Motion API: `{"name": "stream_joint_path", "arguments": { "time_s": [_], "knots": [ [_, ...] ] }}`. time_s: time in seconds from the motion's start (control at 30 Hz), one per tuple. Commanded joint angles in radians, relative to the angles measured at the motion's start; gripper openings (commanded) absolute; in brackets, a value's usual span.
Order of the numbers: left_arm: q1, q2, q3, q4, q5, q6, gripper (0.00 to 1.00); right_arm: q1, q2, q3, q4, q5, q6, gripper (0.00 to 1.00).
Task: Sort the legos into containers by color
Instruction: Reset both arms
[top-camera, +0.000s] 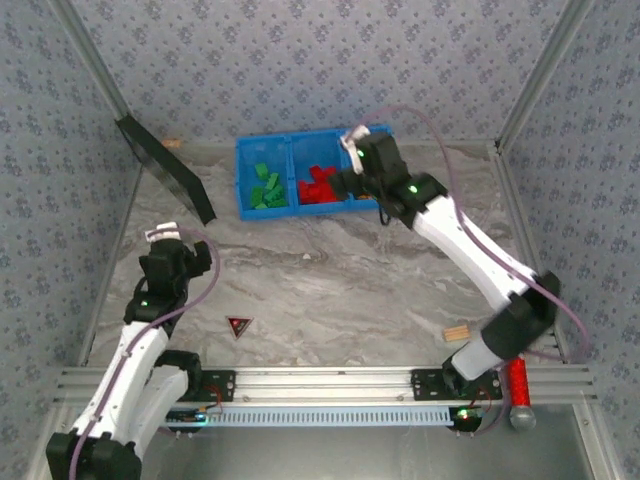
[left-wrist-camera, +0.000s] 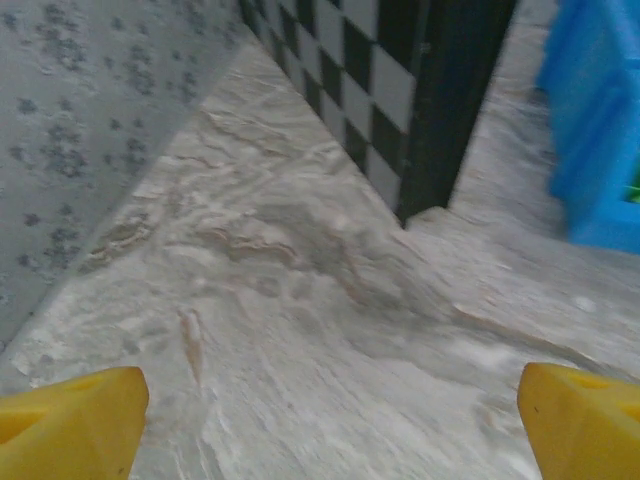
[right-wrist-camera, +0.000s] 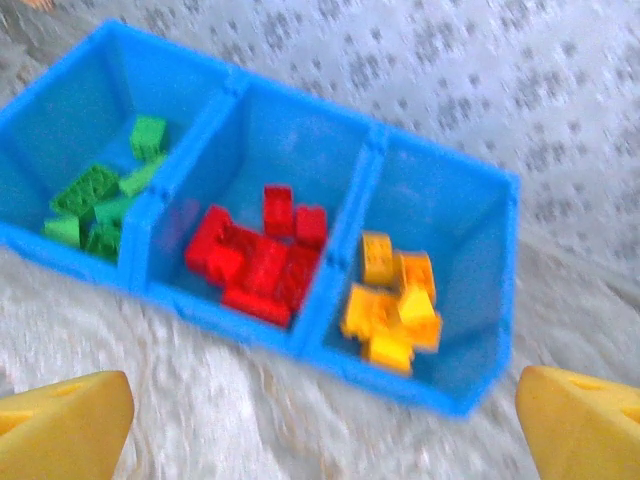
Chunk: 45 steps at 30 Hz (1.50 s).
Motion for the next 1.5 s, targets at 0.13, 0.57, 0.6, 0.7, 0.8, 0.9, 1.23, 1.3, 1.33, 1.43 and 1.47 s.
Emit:
{"name": "stream_joint_path", "arguments": {
  "time_s": [0.13, 0.57, 0.6, 0.7, 0.8, 0.9, 1.23, 1.3, 1.33, 1.43, 1.47],
  "knots": [
    [0.103, 0.271, -0.198, 0.743, -0.034, 0.053, 0.96, -0.018, -0.343, -0.472, 0.074, 0.048, 0.083, 1.0],
    [0.132, 0.844, -0.078, 1.115, 0.205, 0.145, 1.0, -0.14, -0.592, -0.848, 0.242, 0.262, 0.166, 1.0],
    [0.133, 0.814, -0.055, 1.018, 0.209, 0.135, 1.0, -0.154, -0.624, -0.906, 0.325, 0.232, 0.148, 1.0],
    [0.133, 0.822, -0.059, 1.035, 0.218, 0.142, 1.0, -0.204, -0.694, -1.075, 0.588, 0.149, 0.097, 1.0],
    [0.133, 0.821, -0.059, 1.031, 0.219, 0.143, 1.0, -0.271, -0.691, -1.206, 0.83, 0.127, 0.081, 1.0],
    [0.131, 0.822, -0.06, 1.031, 0.218, 0.144, 1.0, -0.379, -0.641, -1.189, 0.839, 0.06, 0.111, 1.0],
    [0.129, 0.824, -0.061, 1.038, 0.215, 0.146, 1.0, -0.522, -0.23, -1.243, 1.322, -0.071, -0.064, 1.0],
    [0.128, 0.823, -0.061, 1.038, 0.213, 0.146, 1.0, -0.555, -0.161, -1.207, 1.354, -0.136, -0.054, 1.0],
    [0.128, 0.824, -0.062, 1.038, 0.213, 0.146, 1.0, -0.564, -0.127, -1.191, 1.366, -0.158, -0.052, 1.0],
    [0.129, 0.824, -0.062, 1.038, 0.213, 0.146, 1.0, -0.567, -0.03, -1.125, 1.324, -0.186, -0.063, 1.0],
    [0.129, 0.824, -0.061, 1.038, 0.213, 0.146, 1.0, -0.572, -0.021, -1.119, 1.314, -0.171, -0.044, 1.0]
  ]
}}
